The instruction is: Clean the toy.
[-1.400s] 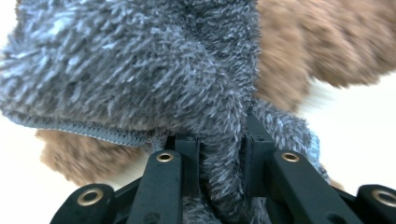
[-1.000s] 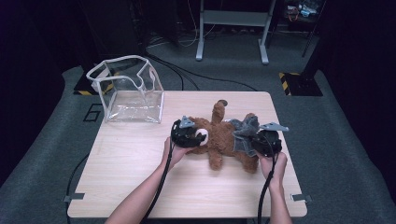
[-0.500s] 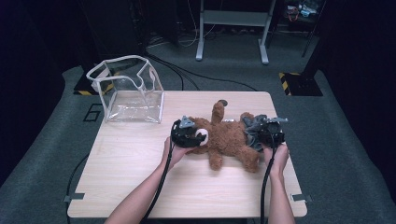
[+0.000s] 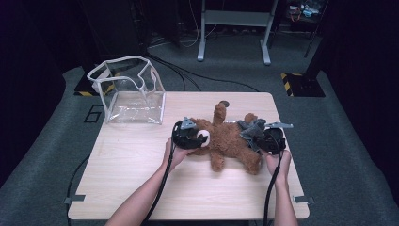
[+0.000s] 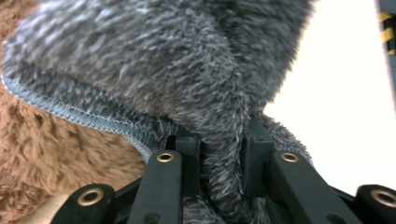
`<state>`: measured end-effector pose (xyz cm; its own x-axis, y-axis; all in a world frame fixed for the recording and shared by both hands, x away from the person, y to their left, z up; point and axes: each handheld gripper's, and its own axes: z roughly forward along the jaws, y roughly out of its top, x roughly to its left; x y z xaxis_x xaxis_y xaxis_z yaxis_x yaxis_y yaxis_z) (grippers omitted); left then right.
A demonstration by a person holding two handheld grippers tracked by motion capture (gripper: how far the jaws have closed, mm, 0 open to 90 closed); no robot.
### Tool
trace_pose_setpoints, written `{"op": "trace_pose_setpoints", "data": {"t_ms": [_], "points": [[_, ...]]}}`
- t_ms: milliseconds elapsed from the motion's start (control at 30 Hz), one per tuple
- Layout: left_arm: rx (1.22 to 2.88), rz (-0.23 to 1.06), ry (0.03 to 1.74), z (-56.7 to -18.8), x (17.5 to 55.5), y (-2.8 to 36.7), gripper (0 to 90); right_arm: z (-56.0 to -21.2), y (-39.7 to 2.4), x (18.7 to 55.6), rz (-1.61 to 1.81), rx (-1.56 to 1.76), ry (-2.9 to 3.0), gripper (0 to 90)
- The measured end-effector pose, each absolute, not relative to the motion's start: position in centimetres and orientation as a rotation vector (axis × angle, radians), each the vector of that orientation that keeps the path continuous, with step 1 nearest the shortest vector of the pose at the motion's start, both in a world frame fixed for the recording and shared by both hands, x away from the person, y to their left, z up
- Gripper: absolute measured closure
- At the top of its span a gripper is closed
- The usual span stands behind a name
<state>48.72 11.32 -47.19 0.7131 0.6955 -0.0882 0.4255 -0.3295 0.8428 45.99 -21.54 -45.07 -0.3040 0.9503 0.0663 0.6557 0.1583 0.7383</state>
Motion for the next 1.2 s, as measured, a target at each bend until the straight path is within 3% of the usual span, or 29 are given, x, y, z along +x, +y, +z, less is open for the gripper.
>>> {"op": "trace_pose_setpoints", "data": {"t_ms": [333,533,767,933,1200], "points": [[1.977,0.357,0.858,-47.1,48.7,11.4,46.4,-46.9,-22.6,48.5,0.743,1.726,1.869,73.3],[1.972,0.357,0.858,-47.2,48.7,11.3,46.4,-45.4,-24.2,45.5,0.951,1.657,1.926,73.2],[1.974,0.359,0.860,-47.2,48.7,11.3,46.4,-43.5,-21.5,44.5,1.029,1.468,2.067,73.3],[1.971,0.360,0.862,-47.2,48.7,11.3,46.4,-44.7,-18.6,46.3,0.847,1.466,2.114,74.0],[1.965,0.354,0.862,-47.2,48.7,11.3,46.4,-48.2,-19.8,48.7,0.681,1.624,2.103,74.2]]}}
